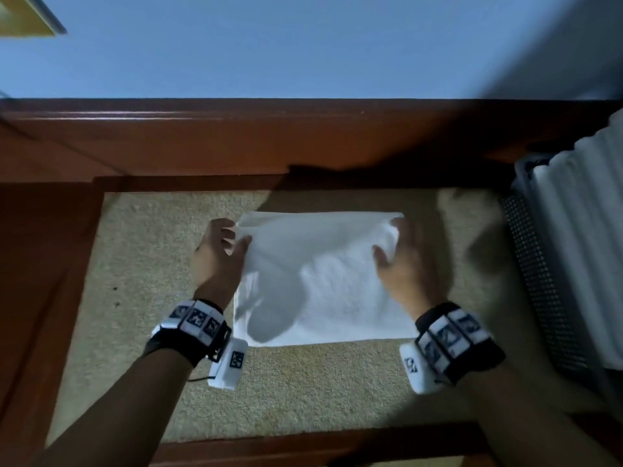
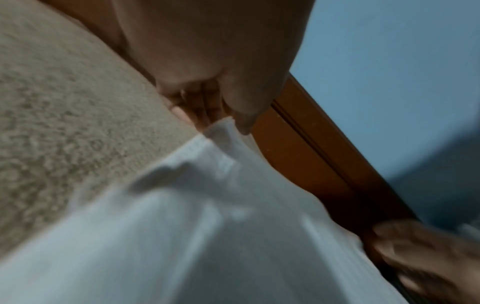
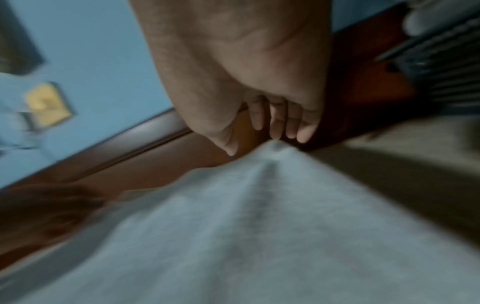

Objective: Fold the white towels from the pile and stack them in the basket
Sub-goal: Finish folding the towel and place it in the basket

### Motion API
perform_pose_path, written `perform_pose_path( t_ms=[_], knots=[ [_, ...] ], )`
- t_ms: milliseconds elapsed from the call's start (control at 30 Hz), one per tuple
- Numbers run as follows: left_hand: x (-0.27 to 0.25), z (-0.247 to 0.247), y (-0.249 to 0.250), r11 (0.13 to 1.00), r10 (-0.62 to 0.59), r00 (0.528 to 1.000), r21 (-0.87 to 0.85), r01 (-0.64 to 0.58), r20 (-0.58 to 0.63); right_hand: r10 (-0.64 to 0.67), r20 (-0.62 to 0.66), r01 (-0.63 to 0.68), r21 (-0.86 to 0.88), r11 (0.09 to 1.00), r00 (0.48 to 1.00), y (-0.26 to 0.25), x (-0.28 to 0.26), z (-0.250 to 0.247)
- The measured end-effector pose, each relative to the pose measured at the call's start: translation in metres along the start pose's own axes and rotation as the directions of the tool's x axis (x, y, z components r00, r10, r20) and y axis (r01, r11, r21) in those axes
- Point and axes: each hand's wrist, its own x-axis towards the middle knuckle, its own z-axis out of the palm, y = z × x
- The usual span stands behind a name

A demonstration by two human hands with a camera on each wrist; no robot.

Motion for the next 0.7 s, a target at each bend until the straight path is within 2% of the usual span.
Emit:
perform_pose_path(
  t_ms=[33,100,167,233,300,367,467,533,600,633,700],
  knots=[
    [-0.01,0.003,0.003,0.995,0.092,0.995,0.042,-0.091,-0.042,-0.112,0.017,0.112,-0.023,0.993,0.994,-0.016,-0.016,0.005],
    [-0.035,0.015,0.012,0.952,0.282,0.959,0.136,-0.275,-0.037,-0.204,0.184,0.215,-0.044,0.976,0.962,-0.053,-0.04,0.018],
    [-0.054,0.034,0.016,0.892,0.405,0.905,0.16,-0.422,0.13,-0.233,0.317,0.275,-0.093,0.957,0.919,-0.068,-0.049,0.043],
    [-0.055,0.051,0.008,0.846,0.415,0.852,0.21,-0.491,0.32,-0.242,0.336,0.306,-0.151,0.94,0.91,-0.057,-0.037,0.063],
    [-0.036,0.058,-0.003,0.801,0.377,0.837,0.314,-0.509,0.396,-0.207,0.303,0.274,-0.198,0.941,0.93,-0.034,-0.018,0.071],
    [-0.011,0.058,-0.008,0.774,0.332,0.856,0.404,-0.487,0.397,-0.143,0.283,0.214,-0.239,0.947,0.948,-0.011,0.006,0.066],
    [0.009,0.058,-0.01,0.765,0.298,0.871,0.448,-0.462,0.39,-0.029,0.276,0.102,-0.254,0.962,0.961,0.014,0.032,0.051],
    [0.01,0.06,-0.014,0.774,0.282,0.887,0.459,-0.435,0.365,0.067,0.305,-0.001,-0.211,0.977,0.95,0.031,0.042,0.042],
    [0.009,0.059,-0.018,0.845,0.189,0.934,0.434,-0.312,0.305,0.135,0.364,-0.093,-0.131,0.987,0.921,0.048,0.044,0.031],
    [0.007,0.054,-0.018,0.892,0.115,0.953,0.394,-0.224,0.28,0.13,0.393,-0.094,-0.111,0.989,0.91,0.055,0.044,0.025],
    [0.0,0.042,-0.021,0.962,-0.003,0.961,0.265,-0.073,0.278,0.086,0.425,-0.05,-0.095,0.994,0.901,0.064,0.042,0.014]
  ],
)
